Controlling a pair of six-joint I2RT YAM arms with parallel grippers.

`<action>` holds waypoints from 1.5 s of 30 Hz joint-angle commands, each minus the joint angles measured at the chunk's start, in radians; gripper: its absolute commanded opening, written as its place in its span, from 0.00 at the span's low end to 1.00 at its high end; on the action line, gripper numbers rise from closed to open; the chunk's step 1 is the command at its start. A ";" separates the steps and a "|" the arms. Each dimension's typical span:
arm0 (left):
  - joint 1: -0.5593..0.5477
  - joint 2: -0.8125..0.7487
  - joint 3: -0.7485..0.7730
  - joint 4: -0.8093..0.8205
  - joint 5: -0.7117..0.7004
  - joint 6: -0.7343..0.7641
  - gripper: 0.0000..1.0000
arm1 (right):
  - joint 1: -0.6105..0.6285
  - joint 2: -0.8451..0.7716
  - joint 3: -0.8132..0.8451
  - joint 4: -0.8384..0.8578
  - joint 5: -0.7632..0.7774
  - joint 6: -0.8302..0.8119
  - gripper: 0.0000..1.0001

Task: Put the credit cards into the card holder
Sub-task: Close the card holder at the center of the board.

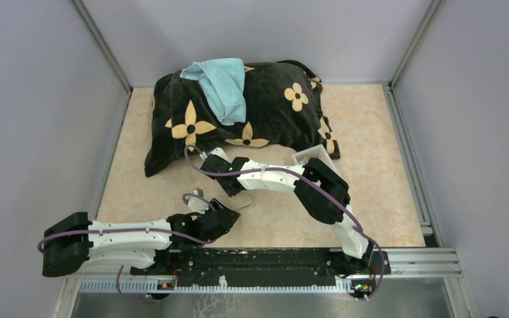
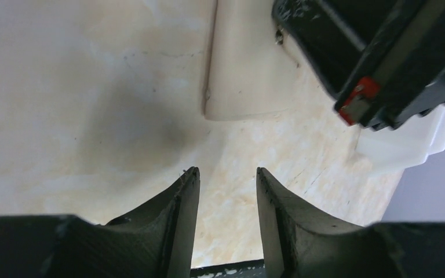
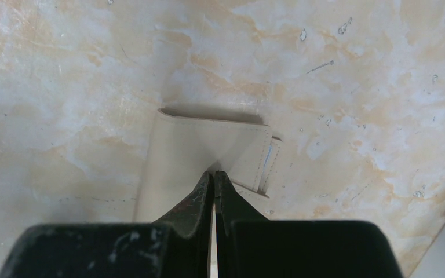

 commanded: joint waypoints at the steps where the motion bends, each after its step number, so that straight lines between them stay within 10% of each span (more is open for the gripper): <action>1: 0.024 -0.013 0.051 -0.137 -0.100 -0.003 0.49 | -0.018 -0.018 -0.059 0.014 -0.006 -0.015 0.00; 21: 0.253 0.151 0.077 0.146 0.004 0.326 0.52 | -0.019 -0.076 -0.101 0.033 -0.002 -0.019 0.00; 45: 0.255 0.164 -0.013 0.204 0.075 0.236 0.48 | -0.021 -0.135 -0.109 -0.005 0.026 0.000 0.15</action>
